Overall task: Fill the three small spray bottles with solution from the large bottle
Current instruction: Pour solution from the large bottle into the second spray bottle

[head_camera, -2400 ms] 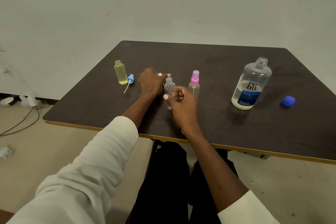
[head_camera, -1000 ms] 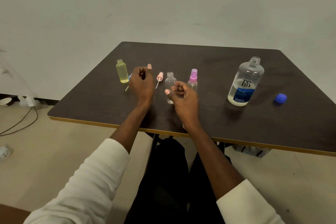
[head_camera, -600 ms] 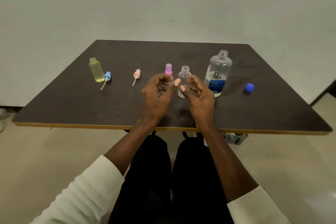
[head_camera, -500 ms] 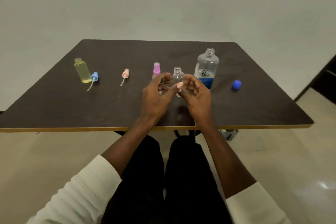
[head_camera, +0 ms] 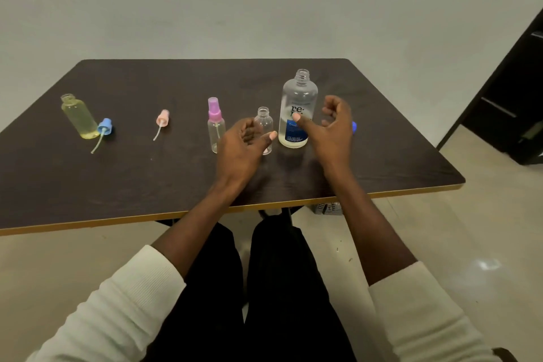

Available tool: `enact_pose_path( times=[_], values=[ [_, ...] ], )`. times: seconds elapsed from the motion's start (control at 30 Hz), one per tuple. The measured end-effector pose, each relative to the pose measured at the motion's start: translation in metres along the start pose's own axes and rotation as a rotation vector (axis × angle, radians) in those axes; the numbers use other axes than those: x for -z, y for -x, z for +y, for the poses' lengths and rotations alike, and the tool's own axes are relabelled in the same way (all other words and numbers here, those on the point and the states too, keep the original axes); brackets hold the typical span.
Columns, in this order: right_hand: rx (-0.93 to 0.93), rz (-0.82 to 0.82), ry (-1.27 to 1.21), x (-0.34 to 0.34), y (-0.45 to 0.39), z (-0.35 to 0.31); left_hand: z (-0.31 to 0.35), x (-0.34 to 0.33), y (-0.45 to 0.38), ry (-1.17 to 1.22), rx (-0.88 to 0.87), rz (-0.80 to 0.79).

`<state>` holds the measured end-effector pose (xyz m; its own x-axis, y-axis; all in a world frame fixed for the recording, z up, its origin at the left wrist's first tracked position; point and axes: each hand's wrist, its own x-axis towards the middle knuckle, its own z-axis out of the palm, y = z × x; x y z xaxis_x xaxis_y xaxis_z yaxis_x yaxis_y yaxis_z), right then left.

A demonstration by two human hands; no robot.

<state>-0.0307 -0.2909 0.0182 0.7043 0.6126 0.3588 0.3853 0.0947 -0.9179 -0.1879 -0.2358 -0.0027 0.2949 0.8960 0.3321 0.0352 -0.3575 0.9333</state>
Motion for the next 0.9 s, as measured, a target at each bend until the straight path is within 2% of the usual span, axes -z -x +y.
enact_pose_path(
  times=[0.23, 0.43, 0.9],
  values=[
    [0.031, -0.198, 0.021, -0.012, -0.03, 0.002, -0.01, 0.001, -0.006, -0.012, 0.04, 0.027],
    [0.112, -0.232, 0.032, -0.014, -0.031, -0.004, -0.013, 0.001, -0.006, -0.007, 0.054, 0.037],
    [0.375, -0.428, 0.521, 0.01, -0.037, -0.033, -0.014, 0.0, -0.007, 0.044, 0.06, 0.046]
  ],
)
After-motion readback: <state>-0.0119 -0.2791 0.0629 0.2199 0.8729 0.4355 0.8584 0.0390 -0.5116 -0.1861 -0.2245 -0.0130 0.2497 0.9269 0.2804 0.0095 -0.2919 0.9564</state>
